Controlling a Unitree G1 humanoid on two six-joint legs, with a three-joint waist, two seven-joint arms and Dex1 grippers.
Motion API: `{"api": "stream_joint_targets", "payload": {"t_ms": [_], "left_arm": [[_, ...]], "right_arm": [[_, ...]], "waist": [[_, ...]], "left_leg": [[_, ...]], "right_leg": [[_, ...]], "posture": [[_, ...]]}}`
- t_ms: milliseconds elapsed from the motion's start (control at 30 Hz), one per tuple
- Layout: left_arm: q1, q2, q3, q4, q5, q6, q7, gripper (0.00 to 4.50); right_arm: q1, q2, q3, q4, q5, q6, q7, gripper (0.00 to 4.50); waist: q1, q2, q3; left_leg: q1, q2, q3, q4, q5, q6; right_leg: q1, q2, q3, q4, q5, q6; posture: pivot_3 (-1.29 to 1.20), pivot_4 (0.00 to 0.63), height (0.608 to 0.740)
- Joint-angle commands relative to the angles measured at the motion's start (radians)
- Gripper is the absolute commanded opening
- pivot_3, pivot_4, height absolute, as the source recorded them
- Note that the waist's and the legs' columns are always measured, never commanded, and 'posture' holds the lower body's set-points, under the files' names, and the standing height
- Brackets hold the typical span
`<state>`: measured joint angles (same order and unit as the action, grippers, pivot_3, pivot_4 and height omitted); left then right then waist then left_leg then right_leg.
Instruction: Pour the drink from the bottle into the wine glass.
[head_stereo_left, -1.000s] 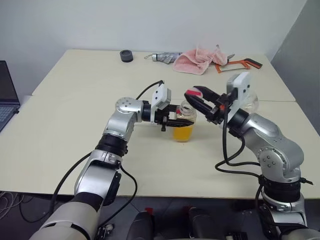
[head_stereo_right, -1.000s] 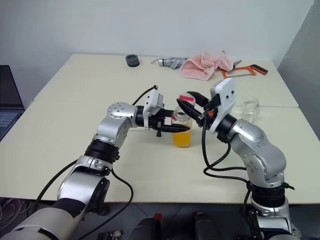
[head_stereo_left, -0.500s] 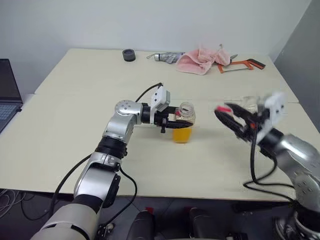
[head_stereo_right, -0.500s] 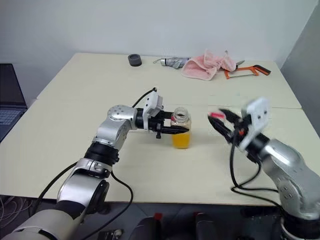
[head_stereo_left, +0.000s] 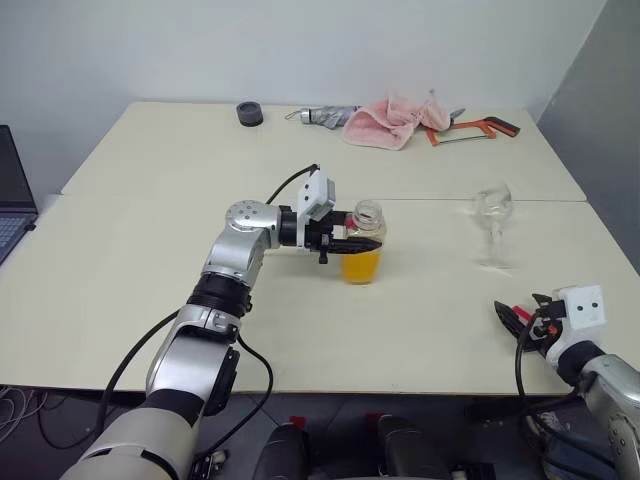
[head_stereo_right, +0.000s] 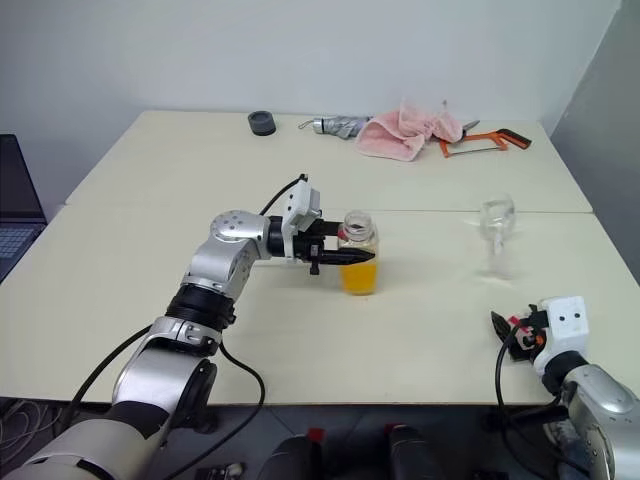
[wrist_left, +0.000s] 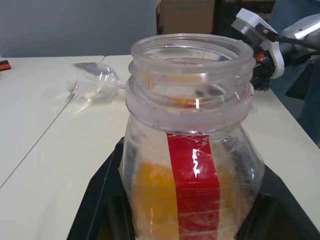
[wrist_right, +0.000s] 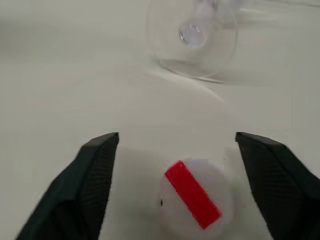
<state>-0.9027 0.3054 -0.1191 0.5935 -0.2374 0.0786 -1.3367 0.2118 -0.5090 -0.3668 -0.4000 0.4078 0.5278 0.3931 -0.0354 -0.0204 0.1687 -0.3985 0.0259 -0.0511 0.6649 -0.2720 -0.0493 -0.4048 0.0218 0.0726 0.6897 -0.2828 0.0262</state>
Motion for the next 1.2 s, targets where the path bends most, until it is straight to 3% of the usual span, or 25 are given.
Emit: {"api": "stream_joint_targets", "payload": {"t_ms": [33, 200, 367, 567, 733, 1100, 1200], "left_arm": [[-0.032, 0.013, 0.054, -0.012, -0.022, -0.007, 0.055, 1.84], [-0.041, 0.036, 0.103, 0.033, 0.012, -0.047, 0.203, 1.84], [-0.062, 0.084, 0.169, 0.096, 0.055, -0.049, 0.447, 1.84], [-0.091, 0.132, 0.255, 0.184, 0.097, -0.032, 0.758, 1.83], [-0.078, 0.152, 0.297, 0.228, 0.099, -0.008, 0.896, 1.83], [-0.060, 0.148, 0.335, 0.293, 0.089, -0.011, 0.996, 1.83], [-0.054, 0.143, 0.340, 0.304, 0.093, -0.043, 1.007, 2.78]], "right_arm": [[-0.020, -0.017, -0.063, -0.066, 0.078, -0.006, 0.047, 4.50], [-0.069, -0.098, 0.003, -0.222, 0.222, 0.106, 0.142, 4.50], [-0.306, -0.132, 0.217, -0.293, 0.275, 0.196, 0.171, 4.50], [-0.628, -0.053, 0.466, -0.129, 0.158, 0.196, 0.172, 4.50], [-0.804, 0.044, 0.570, 0.025, 0.061, 0.178, 0.159, 4.50], [-0.911, 0.164, 0.644, 0.144, -0.057, 0.150, 0.172, 4.50], [-0.913, 0.177, 0.645, 0.143, -0.071, 0.153, 0.179, 4.50]], "waist": [[0.001, 0.000, 0.000], [0.000, 0.000, 0.000], [-0.008, -0.001, 0.000], [0.001, -0.002, 0.001], [0.006, -0.002, 0.001], [0.005, -0.002, 0.000], [0.003, -0.002, 0.000]], "left_leg": [[0.000, 0.000, 0.000, 0.000, 0.000, 0.000], [0.000, 0.000, 0.000, 0.000, 0.000, 0.000], [0.000, 0.002, -0.001, 0.000, 0.000, 0.000], [-0.002, 0.001, -0.002, 0.001, 0.000, 0.000], [-0.002, 0.000, -0.002, 0.000, 0.000, 0.000], [-0.003, 0.000, -0.002, 0.001, 0.000, 0.000], [-0.002, 0.000, -0.002, 0.001, 0.000, -0.001]], "right_leg": [[0.000, 0.000, 0.000, 0.000, 0.000, -0.001], [0.000, 0.000, 0.000, 0.000, 0.000, -0.001], [0.000, 0.002, -0.001, 0.000, 0.000, -0.001], [-0.001, 0.000, -0.002, -0.001, 0.001, -0.001], [-0.002, -0.005, -0.003, -0.001, 0.001, -0.002], [-0.002, -0.008, -0.005, 0.000, 0.001, -0.002], [-0.002, -0.007, -0.005, 0.002, 0.001, -0.002]], "posture": [[0.00, 0.150, 0.740], [0.00, 0.150, 0.740], [0.00, 0.150, 0.740], [0.00, 0.150, 0.740], [0.00, 0.150, 0.740], [0.00, 0.150, 0.740], [0.00, 0.150, 0.740]]}}
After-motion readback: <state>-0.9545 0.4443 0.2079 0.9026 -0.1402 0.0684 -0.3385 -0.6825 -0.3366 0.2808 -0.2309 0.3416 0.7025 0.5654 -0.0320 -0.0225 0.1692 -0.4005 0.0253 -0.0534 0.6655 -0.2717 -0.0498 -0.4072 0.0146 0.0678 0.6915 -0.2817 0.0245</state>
